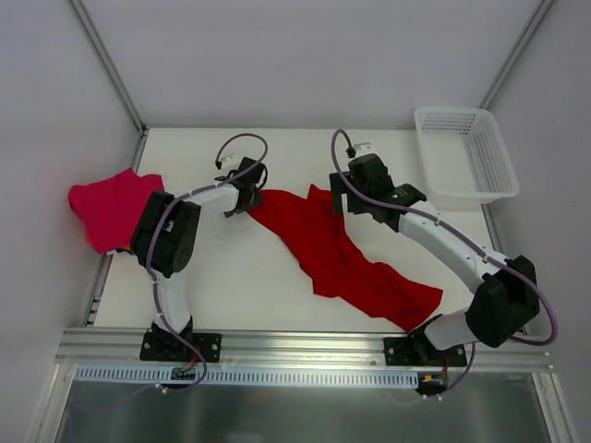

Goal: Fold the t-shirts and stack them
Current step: Flatten the tshirt out

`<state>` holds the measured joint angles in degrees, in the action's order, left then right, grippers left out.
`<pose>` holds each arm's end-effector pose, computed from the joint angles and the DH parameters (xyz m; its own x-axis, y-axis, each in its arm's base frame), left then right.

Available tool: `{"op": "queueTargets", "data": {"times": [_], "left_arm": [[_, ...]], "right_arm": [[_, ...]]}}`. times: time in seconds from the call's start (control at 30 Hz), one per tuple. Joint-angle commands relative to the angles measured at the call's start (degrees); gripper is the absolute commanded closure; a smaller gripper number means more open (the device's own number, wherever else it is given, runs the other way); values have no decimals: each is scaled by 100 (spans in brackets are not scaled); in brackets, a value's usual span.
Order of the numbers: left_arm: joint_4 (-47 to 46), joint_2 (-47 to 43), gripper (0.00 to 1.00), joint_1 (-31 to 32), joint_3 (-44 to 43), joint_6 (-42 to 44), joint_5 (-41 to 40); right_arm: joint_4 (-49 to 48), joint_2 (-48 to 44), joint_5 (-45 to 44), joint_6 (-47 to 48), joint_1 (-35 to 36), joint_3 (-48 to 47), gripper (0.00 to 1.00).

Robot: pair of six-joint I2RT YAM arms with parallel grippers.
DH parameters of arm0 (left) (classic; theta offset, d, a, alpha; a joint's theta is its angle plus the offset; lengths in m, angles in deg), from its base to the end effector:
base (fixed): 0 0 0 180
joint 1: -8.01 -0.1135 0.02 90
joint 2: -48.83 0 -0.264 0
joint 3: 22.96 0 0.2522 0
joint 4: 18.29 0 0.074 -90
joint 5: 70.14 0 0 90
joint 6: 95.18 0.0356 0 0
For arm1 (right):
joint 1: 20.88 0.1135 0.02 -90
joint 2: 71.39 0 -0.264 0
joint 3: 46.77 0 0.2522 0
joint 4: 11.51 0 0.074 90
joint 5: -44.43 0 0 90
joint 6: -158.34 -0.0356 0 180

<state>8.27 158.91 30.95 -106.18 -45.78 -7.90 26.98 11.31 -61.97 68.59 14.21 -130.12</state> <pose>0.3735 -0.1401 0.1628 -0.6196 -0.3631 -0.6959 -0.4135 0.9046 -0.1038 0.2709 0.1781 0.3119 -0.5003 -0.3566 -0.7890 -0.3712 0.9116 -0.1766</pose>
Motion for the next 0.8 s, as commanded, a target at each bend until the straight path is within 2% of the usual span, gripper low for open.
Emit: {"op": "queueTargets", "data": {"times": [0.0,0.5,0.6,0.77], "left_arm": [[83,180,35,44,-200,70,-211],[-585,-190,36,0,20,359,-229],[-612,-49,37,-105,-130,439,51],[-866,-320,37,-141,72,351,307]], "right_arm": [[-223,-394,102,-8,-46,172,5],[-337,-544,419,-16,-64,419,4],[-346,-623,428,-8,-73,463,4],[-346,-772,384,-8,-73,603,4]]}}
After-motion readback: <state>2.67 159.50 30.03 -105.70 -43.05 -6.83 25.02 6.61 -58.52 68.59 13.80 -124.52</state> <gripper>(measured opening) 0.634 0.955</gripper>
